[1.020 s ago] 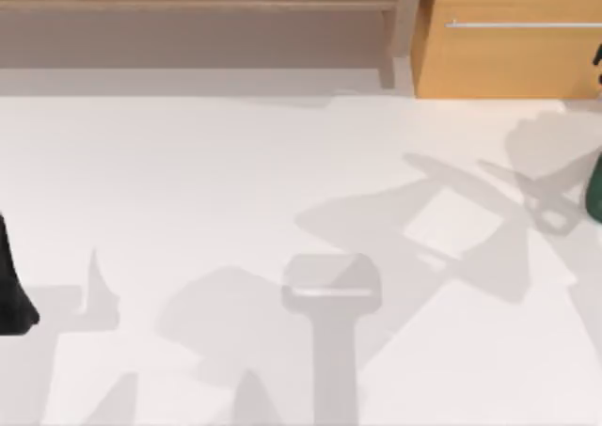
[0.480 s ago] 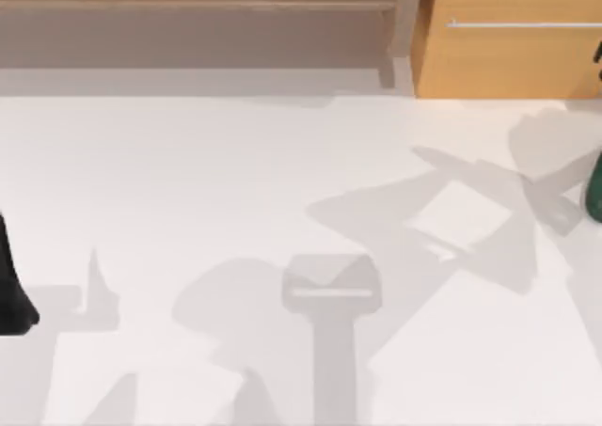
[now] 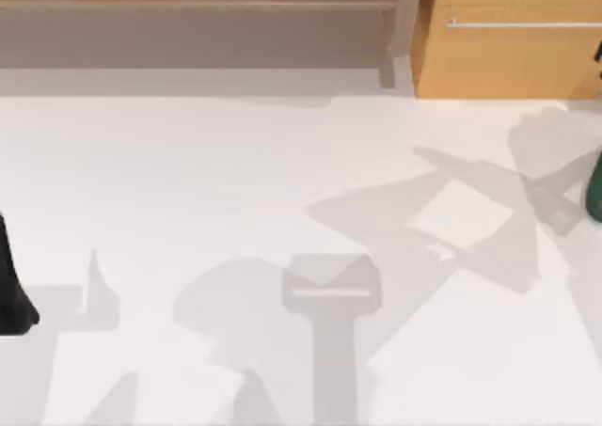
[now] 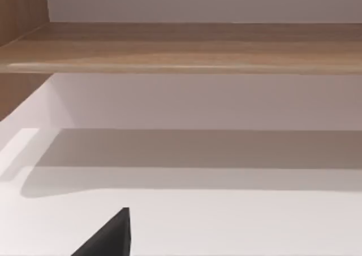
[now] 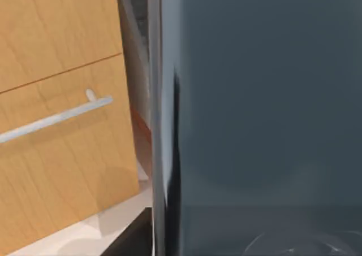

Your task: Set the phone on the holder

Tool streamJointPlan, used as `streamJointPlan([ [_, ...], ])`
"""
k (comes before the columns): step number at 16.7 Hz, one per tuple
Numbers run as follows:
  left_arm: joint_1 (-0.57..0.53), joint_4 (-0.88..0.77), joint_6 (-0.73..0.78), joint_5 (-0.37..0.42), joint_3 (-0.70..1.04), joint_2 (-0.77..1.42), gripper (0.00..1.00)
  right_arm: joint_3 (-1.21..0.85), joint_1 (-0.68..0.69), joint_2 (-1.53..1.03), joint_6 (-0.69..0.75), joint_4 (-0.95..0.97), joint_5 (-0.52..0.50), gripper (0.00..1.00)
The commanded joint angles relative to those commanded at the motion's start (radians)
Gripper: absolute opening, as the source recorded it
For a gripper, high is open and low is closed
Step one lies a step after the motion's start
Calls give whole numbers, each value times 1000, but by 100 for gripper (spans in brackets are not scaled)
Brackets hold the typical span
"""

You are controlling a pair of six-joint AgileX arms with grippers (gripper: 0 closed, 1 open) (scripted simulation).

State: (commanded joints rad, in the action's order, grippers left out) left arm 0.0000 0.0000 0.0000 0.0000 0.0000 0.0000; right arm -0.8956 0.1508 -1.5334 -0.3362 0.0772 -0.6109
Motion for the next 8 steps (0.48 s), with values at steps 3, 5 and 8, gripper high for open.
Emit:
streamJointPlan([
  [3, 0, 0, 0, 0, 0, 0, 100, 0, 0, 0, 0, 0, 0, 100],
  [5, 0, 0, 0, 0, 0, 0, 100, 0, 0, 0, 0, 0, 0, 100],
  [8, 0, 0, 0, 0, 0, 0, 100, 0, 0, 0, 0, 0, 0, 100],
])
